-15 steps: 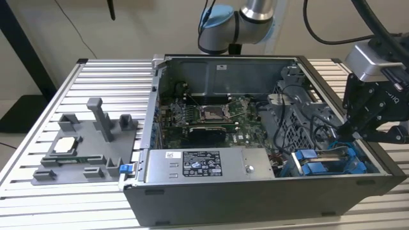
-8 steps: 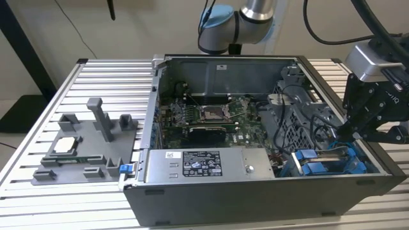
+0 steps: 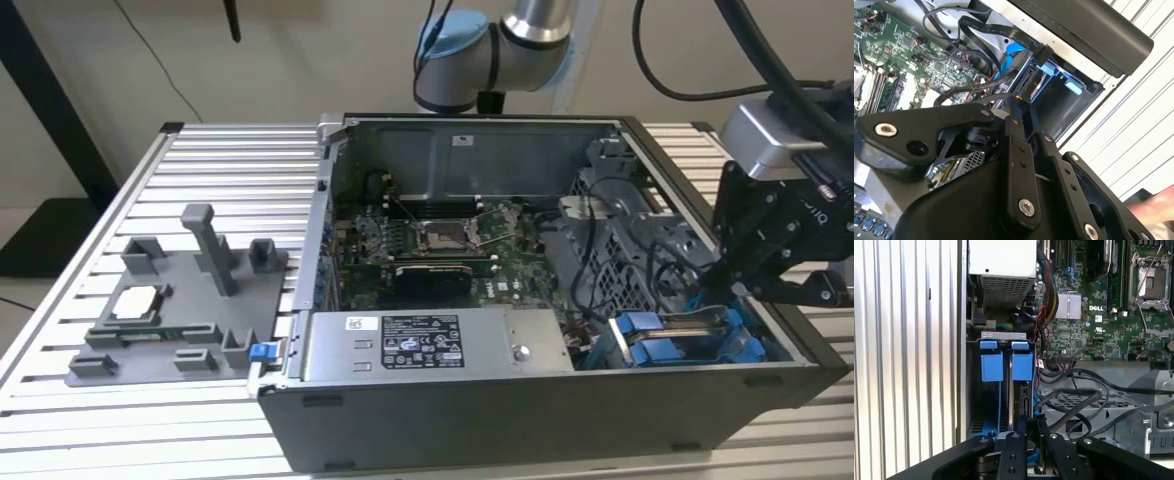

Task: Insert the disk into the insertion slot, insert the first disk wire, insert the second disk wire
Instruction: 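Insert the first disk wire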

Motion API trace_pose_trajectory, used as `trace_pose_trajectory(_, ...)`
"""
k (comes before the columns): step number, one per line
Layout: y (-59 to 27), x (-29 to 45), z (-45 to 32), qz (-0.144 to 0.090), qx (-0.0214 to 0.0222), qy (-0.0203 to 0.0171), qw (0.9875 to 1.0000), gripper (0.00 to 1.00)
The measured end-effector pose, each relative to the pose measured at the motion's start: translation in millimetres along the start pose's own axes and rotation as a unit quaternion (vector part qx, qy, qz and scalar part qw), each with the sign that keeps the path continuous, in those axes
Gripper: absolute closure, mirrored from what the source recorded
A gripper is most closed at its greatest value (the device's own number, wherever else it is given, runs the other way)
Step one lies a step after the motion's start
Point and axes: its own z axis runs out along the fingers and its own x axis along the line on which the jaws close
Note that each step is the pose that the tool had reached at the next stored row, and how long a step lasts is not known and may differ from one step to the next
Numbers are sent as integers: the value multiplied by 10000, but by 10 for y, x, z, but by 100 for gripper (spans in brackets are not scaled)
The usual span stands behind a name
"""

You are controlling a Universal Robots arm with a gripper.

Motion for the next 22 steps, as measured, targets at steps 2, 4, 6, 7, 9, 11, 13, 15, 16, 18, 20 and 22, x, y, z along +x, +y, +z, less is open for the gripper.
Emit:
trace_pose_trajectory(2,-11,2,16,4,-31,0,10000,100)
trace_pose_trajectory(4,-20,3,25,6,-44,1,10000,100)
trace_pose_trajectory(6,-23,3,26,7,-45,2,10000,100)
trace_pose_trajectory(7,-24,3,28,6,-45,1,10000,100)
trace_pose_trajectory(9,-24,4,28,6,-45,1,10000,100)
trace_pose_trajectory(11,-25,3,28,6,-45,1,10000,100)
trace_pose_trajectory(13,-25,3,28,6,-45,1,10000,100)
trace_pose_trajectory(15,-25,3,28,6,-45,1,10000,100)
trace_pose_trajectory(16,-25,3,28,6,-45,1,10000,100)
trace_pose_trajectory(18,-31,5,39,7,-61,-1,10000,100)
trace_pose_trajectory(20,-53,7,52,11,-84,2,10000,100)
trace_pose_trajectory(22,-83,9,77,13,-104,0,9999,100)
